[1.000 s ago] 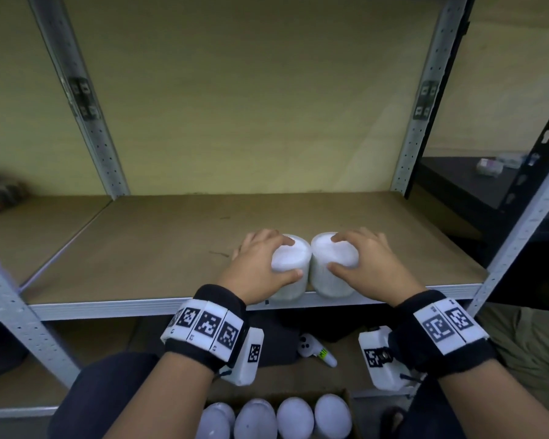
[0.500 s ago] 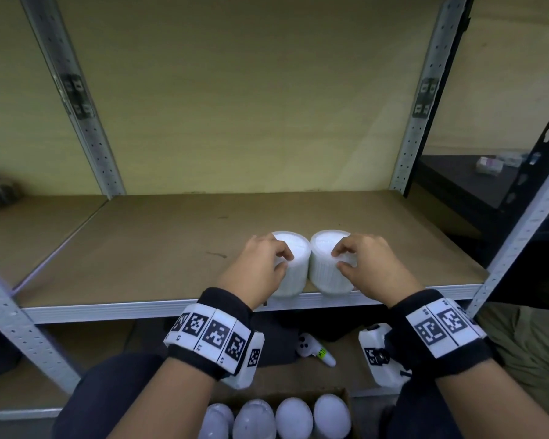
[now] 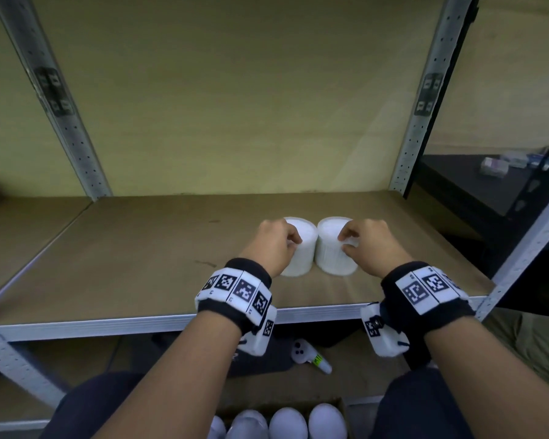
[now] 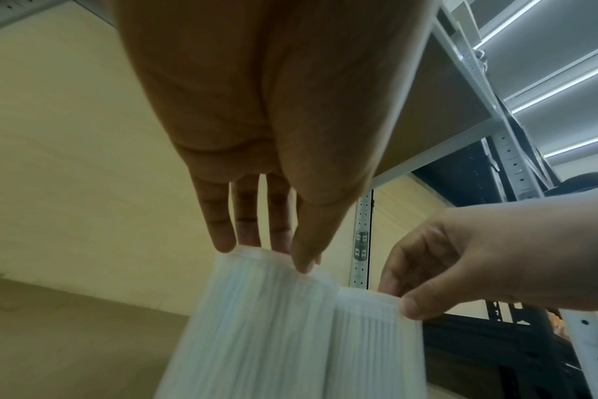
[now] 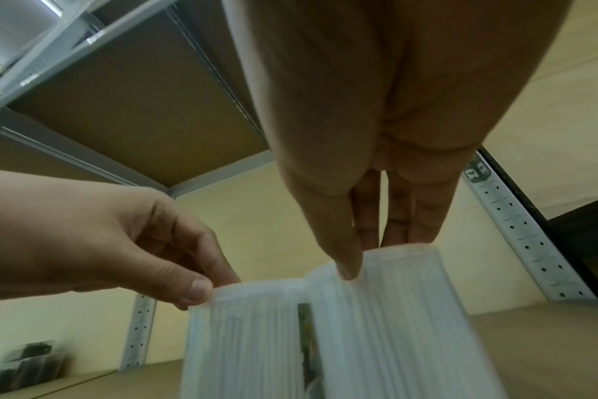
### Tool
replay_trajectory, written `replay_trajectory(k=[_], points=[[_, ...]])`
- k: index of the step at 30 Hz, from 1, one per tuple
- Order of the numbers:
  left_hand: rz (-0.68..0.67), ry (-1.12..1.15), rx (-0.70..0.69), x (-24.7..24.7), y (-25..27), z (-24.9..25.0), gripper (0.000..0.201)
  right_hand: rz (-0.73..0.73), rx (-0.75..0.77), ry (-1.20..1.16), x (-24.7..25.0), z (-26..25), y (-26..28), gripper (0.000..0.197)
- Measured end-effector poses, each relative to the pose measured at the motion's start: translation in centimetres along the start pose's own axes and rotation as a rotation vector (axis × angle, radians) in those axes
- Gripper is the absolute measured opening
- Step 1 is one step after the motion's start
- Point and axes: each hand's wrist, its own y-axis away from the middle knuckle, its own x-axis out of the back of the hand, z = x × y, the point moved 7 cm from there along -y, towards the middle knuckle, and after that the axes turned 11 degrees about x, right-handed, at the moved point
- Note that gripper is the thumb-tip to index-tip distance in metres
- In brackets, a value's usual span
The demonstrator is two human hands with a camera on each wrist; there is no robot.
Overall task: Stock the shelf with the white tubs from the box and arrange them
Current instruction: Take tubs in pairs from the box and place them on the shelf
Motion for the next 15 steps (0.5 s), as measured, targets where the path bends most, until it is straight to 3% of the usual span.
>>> replay_trajectory(k=[15], points=[[-0.061,0.012,0.082,-2.1,-10.7,0.2,0.022,0.013,-0.048,-0.057,-1.0,5.0,-9.9,0.019]])
